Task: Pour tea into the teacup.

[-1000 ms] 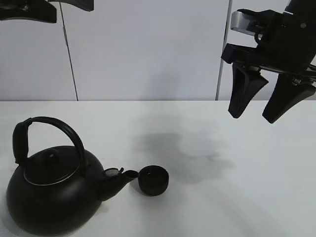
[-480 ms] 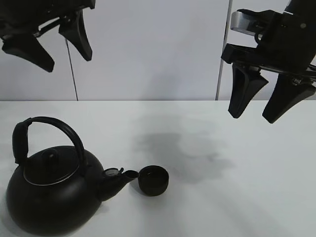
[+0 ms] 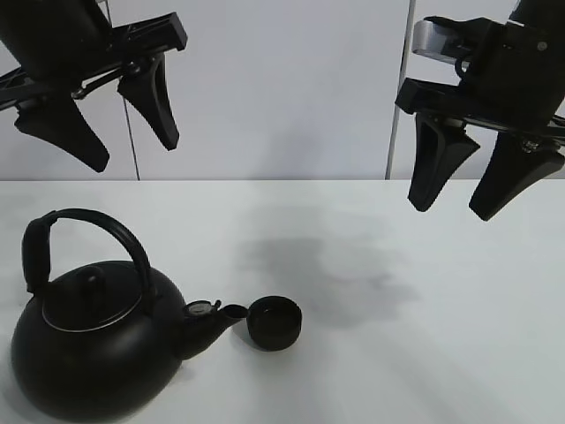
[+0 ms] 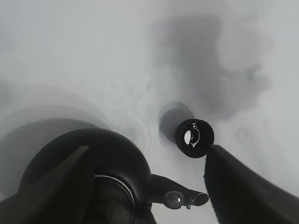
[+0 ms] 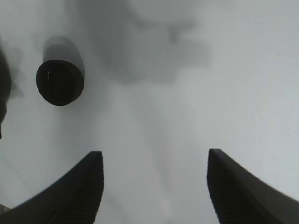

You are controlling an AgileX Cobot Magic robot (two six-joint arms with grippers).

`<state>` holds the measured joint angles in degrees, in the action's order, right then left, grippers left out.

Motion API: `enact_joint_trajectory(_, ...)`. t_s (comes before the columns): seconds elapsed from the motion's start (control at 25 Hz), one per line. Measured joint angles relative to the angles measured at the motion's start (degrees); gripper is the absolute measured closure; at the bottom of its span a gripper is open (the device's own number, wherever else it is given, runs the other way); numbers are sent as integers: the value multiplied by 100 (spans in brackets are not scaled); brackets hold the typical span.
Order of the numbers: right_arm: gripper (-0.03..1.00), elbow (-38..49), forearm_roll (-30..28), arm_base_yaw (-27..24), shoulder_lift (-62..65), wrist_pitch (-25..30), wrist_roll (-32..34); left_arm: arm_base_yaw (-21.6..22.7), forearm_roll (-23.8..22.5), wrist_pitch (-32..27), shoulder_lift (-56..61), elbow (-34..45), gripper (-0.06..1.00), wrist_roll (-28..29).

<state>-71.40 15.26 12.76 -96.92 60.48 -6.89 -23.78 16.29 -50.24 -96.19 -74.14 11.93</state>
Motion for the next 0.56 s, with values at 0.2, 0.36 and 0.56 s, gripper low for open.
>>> enact_joint_trajectory(0.2, 52, 0, 0, 0, 0, 0, 0, 0, 2, -6, 0, 0, 46, -10)
enact_joint_trajectory(0.36, 52, 0, 0, 0, 0, 0, 0, 0, 2, -11, 0, 0, 46, -15)
enact_joint_trajectory(0.56, 52, 0, 0, 0, 0, 0, 0, 0, 2, 52, 0, 0, 46, -15)
